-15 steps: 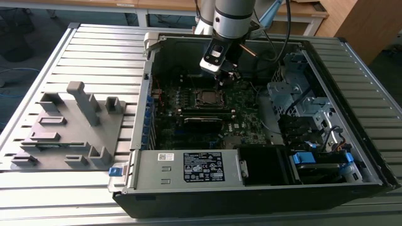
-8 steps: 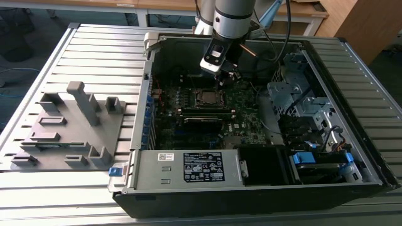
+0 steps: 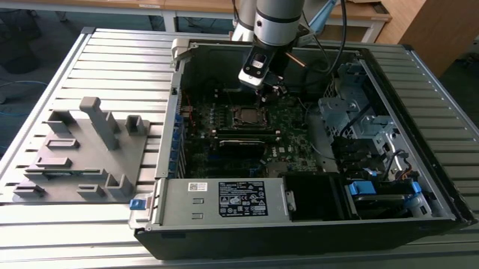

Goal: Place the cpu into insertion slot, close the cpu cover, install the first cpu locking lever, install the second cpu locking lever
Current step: 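Close the cpu cover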

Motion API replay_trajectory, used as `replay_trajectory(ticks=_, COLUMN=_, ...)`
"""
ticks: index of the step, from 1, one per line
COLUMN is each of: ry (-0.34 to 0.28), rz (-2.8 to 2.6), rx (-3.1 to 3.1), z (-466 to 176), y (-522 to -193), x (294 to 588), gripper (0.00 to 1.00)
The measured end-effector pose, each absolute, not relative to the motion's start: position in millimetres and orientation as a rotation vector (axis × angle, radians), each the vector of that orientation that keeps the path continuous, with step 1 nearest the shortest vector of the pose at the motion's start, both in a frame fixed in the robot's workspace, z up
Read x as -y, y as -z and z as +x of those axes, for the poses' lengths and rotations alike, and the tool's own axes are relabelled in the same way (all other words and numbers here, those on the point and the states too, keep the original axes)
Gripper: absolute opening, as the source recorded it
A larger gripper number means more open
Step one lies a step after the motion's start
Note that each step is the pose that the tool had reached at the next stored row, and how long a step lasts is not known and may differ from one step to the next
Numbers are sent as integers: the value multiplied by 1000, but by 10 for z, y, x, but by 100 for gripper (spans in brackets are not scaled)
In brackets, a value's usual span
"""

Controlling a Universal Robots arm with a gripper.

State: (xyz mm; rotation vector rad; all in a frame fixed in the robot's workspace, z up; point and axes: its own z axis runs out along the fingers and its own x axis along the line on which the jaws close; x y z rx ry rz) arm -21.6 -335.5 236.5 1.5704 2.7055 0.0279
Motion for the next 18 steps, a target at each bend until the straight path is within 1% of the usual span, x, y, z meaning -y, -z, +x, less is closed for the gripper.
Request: replay_trajectory(ticks=18, ry=-28, rz=1539, rx=-2724, z=-216, y=-2366, x=3355, gripper=10)
